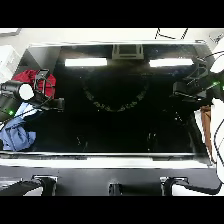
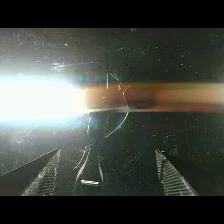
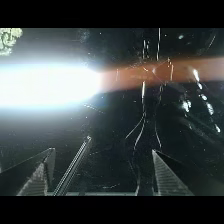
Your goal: Fold the clothes and pants, and hang the long-sleeved shirts on hangers.
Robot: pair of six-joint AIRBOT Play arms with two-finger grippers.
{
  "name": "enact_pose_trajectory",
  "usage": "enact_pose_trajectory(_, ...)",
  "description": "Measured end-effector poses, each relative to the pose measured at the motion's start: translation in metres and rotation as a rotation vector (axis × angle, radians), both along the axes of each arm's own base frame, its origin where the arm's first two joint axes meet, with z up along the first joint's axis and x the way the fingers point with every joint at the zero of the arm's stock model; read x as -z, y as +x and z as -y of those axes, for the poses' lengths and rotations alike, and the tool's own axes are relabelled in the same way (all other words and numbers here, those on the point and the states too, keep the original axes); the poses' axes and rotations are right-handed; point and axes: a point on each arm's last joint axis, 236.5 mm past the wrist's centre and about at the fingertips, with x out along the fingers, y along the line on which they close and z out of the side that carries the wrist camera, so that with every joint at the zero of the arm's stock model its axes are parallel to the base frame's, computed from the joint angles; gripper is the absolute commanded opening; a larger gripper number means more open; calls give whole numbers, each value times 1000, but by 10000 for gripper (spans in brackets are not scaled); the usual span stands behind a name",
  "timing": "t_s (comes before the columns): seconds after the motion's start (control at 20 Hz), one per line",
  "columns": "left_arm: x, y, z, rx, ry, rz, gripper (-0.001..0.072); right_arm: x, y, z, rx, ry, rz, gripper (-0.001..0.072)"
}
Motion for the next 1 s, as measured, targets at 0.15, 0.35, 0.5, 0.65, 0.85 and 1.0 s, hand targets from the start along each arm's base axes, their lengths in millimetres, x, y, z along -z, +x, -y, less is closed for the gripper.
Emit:
enact_pose_trajectory(0.15, 0, 0, 0, 0, 0, 0, 703, 0, 0, 0, 0, 0, 0, 697)
enact_pose_trajectory(0.35, 0, 0, 0, 0, 0, 0, 704, 0, 0, 0, 0, 0, 0, 697)
enact_pose_trajectory(0.5, 0, 0, 0, 0, 0, 0, 703, 0, 0, 0, 0, 0, 0, 697)
enact_pose_trajectory(0.65, 0, 0, 0, 0, 0, 0, 704, 0, 0, 0, 0, 0, 0, 697)
enact_pose_trajectory(0.85, 0, 3, 1, 0, -2, 12, 704, 0, 1, 0, 1, 0, 5, 698)
enact_pose_trajectory(1.0, 0, 6, 2, 1, -5, 23, 703, -2, 7, 1, 6, -3, 32, 698)
